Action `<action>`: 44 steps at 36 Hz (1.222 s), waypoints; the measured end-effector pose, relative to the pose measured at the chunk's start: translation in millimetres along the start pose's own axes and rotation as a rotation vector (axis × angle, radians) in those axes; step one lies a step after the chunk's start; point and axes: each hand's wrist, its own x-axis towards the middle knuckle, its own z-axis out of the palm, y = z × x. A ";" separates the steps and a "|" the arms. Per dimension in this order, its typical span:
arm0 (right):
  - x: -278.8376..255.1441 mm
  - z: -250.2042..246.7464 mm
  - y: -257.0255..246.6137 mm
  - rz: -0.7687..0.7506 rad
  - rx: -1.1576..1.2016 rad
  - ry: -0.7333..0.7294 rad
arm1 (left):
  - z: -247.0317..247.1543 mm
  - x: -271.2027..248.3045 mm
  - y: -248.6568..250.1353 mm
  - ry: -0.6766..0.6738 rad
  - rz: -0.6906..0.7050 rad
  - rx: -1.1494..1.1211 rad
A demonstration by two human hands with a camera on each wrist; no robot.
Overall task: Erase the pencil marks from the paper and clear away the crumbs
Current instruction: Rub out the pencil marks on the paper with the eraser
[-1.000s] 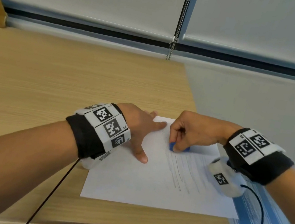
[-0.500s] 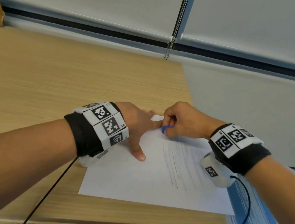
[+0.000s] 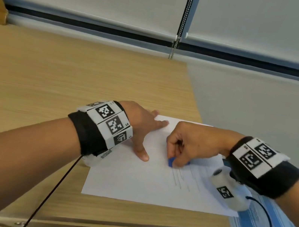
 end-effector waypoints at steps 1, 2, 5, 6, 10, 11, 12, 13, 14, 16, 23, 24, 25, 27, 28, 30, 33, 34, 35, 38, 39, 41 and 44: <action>-0.5 -1.5 -1.3 0.006 -0.006 -0.011 | 0.0 -0.1 0.4 0.001 0.001 -0.001; 0.9 -3.4 -0.9 0.010 0.000 0.027 | -0.3 -0.2 0.5 0.001 0.004 -0.005; 5.9 -5.3 4.9 0.008 0.037 0.242 | -0.2 -0.7 -1.8 -0.003 0.016 -0.027; 5.1 -3.5 5.9 0.003 0.041 0.266 | 0.0 -0.9 -2.4 -0.004 0.018 -0.029; -6.3 5.4 1.0 -0.015 0.026 0.027 | -0.1 -0.7 -2.1 -0.003 0.012 -0.007; -8.4 5.2 -0.6 -0.012 0.015 -0.032 | -0.3 -0.6 -1.9 -0.004 0.010 -0.006; -8.9 4.1 -1.0 -0.007 0.013 -0.046 | -0.5 -0.6 -1.4 -0.004 0.009 -0.007; -8.2 2.7 -0.3 0.000 0.025 -0.014 | -0.2 -0.4 -1.4 -0.006 0.011 -0.007; -6.8 1.5 1.1 0.008 0.046 0.054 | -0.2 -0.3 -1.4 -0.007 0.010 -0.008; -4.1 2.7 4.6 0.012 0.080 0.217 | -0.1 -0.1 -2.5 -0.010 0.007 -0.011; -22.6 13.0 -0.1 0.008 0.057 -0.023 | -1.5 -2.7 -2.0 -0.011 0.004 -0.005; -22.5 11.4 -1.9 0.013 0.046 -0.040 | -1.7 -3.2 -1.6 -0.009 0.004 -0.008; -20.9 10.1 -2.3 0.016 0.049 -0.020 | -1.7 -3.7 -1.3 -0.008 0.003 -0.010; -16.4 10.0 -1.4 0.017 0.079 0.099 | -1.7 -6.0 -0.8 -0.006 0.005 -0.008; -15.2 11.4 0.1 0.018 0.095 0.160 | -1.4 -7.7 -0.7 -0.001 0.006 -0.004; -15.2 15.2 3.3 0.015 0.120 0.215 | -0.1 -14.0 0.6 0.024 0.019 0.006; -17.8 20.7 6.2 -0.005 0.114 0.238 | 4.4 -25.9 6.9 0.080 0.088 -0.011; -18.4 22.1 6.5 -0.012 0.106 0.251 | 6.5 -28.5 10.7 0.084 0.113 -0.036; -18.6 22.9 6.8 -0.021 0.097 0.263 | 9.5 -30.3 15.2 0.080 0.133 -0.068; -18.8 23.3 4.5 -0.035 0.080 0.277 | 17.6 -30.9 28.3 0.055 0.125 -0.101; -19.8 23.3 3.2 -0.031 0.077 0.268 | 18.9 -30.2 31.3 0.053 0.113 -0.087; -23.7 24.0 0.0 -0.027 0.073 0.187 | 19.4 -28.6 33.6 0.057 0.090 -0.061; -29.2 26.0 -7.2 -0.039 0.082 -0.014 | 19.0 -27.2 33.1 0.060 0.081 -0.038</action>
